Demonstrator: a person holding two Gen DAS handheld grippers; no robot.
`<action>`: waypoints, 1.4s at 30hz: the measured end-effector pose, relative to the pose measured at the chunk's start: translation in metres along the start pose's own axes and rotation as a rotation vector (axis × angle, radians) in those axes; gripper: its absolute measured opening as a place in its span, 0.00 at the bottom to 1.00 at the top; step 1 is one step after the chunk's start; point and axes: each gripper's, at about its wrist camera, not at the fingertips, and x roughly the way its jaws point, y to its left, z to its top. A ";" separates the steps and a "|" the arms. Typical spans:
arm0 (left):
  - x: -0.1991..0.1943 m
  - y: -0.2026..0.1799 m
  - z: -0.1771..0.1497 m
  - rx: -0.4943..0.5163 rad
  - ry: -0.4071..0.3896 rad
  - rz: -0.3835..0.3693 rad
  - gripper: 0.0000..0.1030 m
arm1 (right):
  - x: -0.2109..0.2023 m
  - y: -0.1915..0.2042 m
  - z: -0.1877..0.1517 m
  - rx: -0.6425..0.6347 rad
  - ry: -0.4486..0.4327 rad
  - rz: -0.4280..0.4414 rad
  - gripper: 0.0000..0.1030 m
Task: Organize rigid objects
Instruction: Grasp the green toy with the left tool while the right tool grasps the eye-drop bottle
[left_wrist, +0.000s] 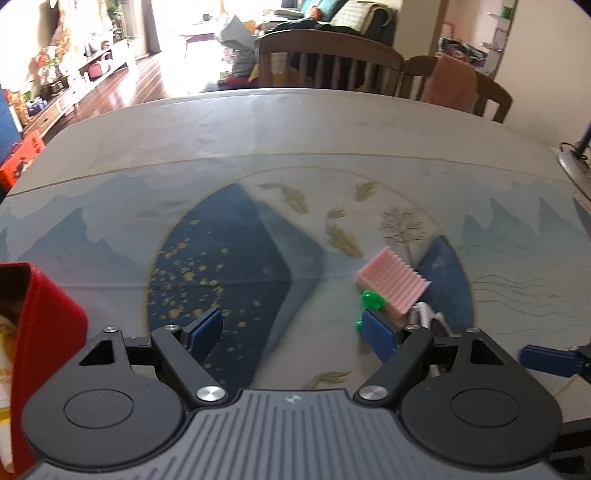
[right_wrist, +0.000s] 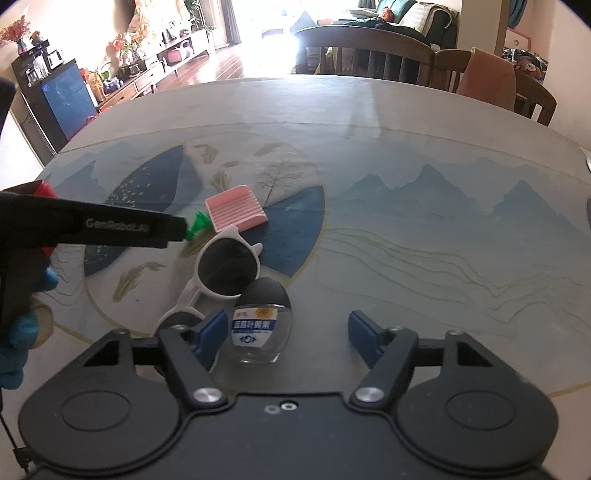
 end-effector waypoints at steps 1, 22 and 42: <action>0.001 -0.002 0.000 0.009 0.000 -0.004 0.80 | -0.001 0.000 0.000 -0.004 -0.001 0.003 0.64; 0.005 -0.040 0.000 0.187 -0.028 -0.075 0.19 | -0.002 0.006 -0.001 -0.041 -0.013 -0.020 0.39; -0.046 -0.005 -0.009 0.080 -0.034 -0.111 0.12 | -0.047 0.008 -0.006 0.008 -0.072 0.015 0.37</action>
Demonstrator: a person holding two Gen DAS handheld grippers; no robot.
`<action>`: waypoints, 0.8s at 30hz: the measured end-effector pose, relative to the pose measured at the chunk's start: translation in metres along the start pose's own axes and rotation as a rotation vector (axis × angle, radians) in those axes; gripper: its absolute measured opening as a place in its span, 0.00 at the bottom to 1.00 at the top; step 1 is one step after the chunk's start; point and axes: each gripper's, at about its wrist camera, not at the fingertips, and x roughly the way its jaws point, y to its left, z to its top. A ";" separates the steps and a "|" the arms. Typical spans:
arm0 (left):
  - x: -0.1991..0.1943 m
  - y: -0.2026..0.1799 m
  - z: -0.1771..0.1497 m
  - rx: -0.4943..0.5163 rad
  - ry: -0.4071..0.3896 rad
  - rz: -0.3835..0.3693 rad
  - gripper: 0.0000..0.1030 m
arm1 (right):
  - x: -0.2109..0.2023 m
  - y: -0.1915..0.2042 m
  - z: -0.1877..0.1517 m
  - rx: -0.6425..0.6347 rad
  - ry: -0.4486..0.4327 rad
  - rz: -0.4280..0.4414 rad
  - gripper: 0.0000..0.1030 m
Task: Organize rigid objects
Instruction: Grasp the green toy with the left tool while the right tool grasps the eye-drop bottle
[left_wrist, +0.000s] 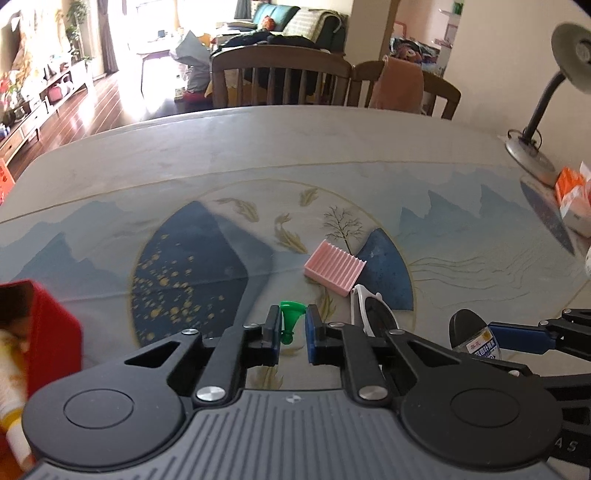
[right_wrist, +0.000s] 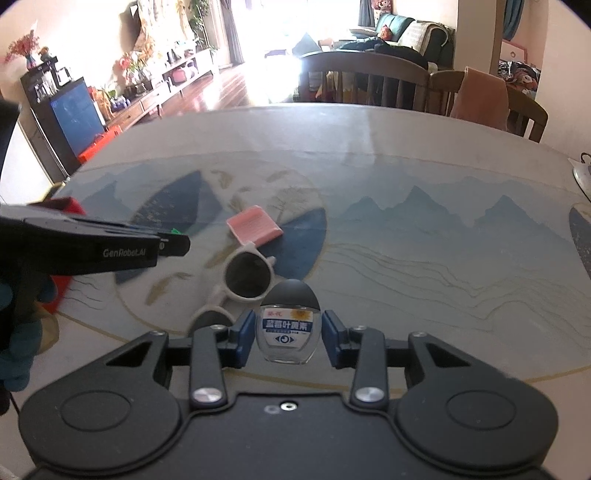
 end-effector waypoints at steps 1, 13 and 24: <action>-0.005 0.002 -0.001 -0.006 -0.003 -0.002 0.12 | -0.004 0.002 0.001 -0.001 -0.004 0.007 0.37; -0.064 0.036 -0.020 -0.089 -0.014 0.018 0.12 | -0.046 0.050 0.014 -0.057 -0.079 0.090 0.37; -0.106 0.088 -0.037 -0.141 -0.046 0.050 0.12 | -0.048 0.117 0.021 -0.133 -0.092 0.152 0.37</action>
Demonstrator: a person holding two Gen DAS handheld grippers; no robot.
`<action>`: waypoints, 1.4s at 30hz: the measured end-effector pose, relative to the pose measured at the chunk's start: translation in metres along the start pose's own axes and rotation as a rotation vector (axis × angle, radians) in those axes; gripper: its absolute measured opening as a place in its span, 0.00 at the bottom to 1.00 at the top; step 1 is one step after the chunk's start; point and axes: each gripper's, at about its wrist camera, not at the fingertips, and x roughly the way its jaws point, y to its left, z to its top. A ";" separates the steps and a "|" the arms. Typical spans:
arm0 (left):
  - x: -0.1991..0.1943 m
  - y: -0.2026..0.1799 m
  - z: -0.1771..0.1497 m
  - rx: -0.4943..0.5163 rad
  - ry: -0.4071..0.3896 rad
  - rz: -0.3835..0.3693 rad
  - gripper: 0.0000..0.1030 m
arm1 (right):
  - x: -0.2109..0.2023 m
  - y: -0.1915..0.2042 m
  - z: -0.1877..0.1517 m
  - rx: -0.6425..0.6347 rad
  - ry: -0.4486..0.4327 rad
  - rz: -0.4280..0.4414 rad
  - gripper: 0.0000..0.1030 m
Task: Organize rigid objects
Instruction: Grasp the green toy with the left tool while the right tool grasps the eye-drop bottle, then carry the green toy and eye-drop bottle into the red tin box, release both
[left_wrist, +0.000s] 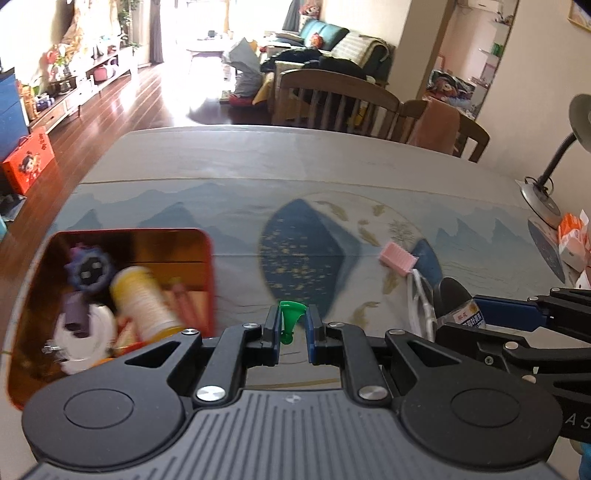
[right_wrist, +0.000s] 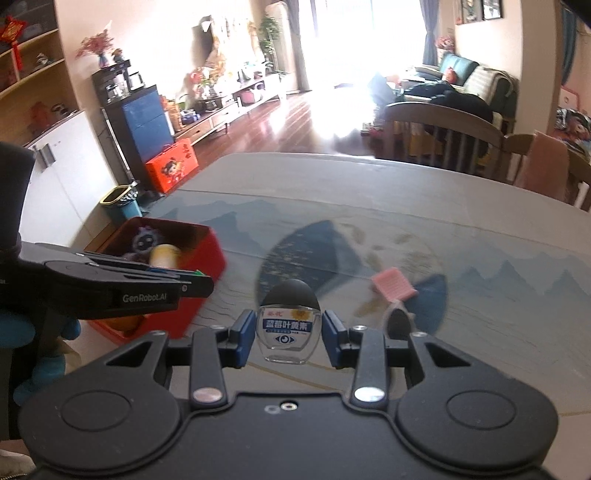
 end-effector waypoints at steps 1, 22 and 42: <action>-0.003 0.007 0.000 -0.007 -0.001 0.004 0.12 | 0.002 0.007 0.002 -0.007 0.000 0.006 0.37; -0.023 0.134 -0.011 -0.059 0.003 0.075 0.12 | 0.061 0.111 0.037 -0.077 0.013 0.044 0.37; 0.009 0.162 -0.012 0.025 0.067 0.022 0.12 | 0.151 0.142 0.057 -0.153 0.124 -0.035 0.37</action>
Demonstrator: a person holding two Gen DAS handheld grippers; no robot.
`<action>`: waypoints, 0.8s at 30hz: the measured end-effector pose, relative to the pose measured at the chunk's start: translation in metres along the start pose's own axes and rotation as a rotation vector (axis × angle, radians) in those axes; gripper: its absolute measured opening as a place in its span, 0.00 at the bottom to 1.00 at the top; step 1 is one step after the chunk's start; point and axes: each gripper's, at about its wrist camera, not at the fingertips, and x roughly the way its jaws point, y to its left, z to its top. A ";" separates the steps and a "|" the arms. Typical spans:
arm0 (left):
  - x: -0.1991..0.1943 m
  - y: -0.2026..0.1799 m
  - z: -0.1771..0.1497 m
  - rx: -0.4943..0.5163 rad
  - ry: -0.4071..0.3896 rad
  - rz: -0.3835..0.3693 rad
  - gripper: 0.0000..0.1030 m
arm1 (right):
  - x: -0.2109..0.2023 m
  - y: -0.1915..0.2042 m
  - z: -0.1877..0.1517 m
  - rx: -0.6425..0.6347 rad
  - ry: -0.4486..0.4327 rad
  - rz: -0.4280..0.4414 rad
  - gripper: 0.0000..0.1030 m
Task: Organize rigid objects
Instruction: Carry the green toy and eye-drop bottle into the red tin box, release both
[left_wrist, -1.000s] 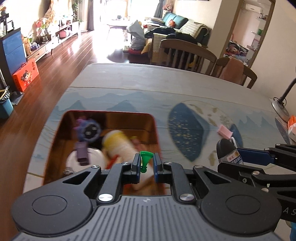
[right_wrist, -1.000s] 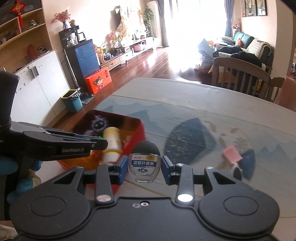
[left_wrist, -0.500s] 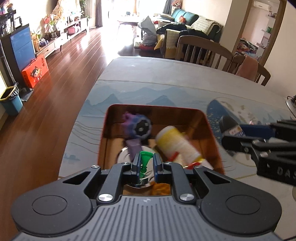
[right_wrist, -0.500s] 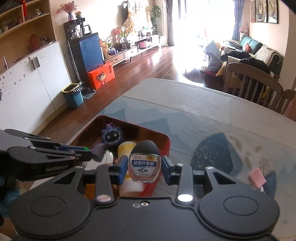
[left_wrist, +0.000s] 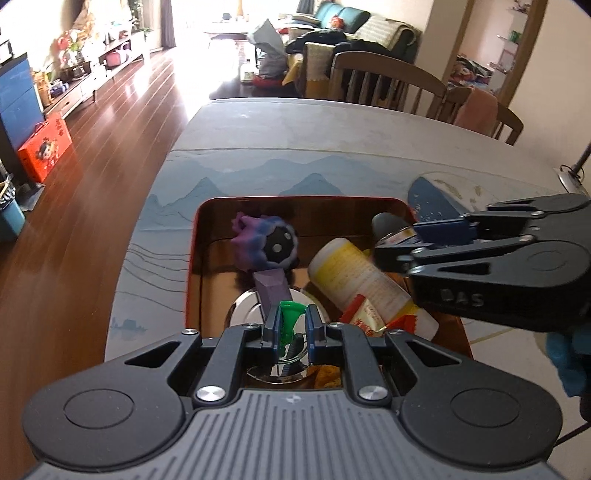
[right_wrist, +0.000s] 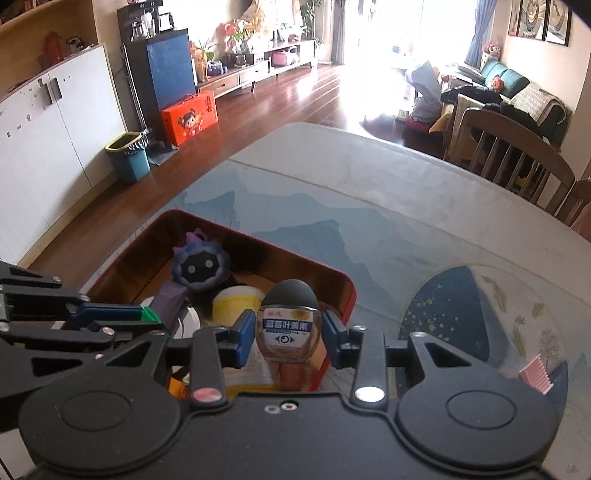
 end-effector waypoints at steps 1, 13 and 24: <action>0.002 0.000 0.000 0.001 0.009 -0.003 0.12 | 0.001 0.001 -0.001 0.001 0.004 0.002 0.37; 0.015 -0.001 0.001 -0.016 0.043 -0.007 0.13 | -0.003 0.002 -0.002 0.014 0.005 0.017 0.39; 0.007 0.000 0.002 -0.049 0.039 0.003 0.15 | -0.024 -0.003 -0.009 0.053 -0.033 0.037 0.46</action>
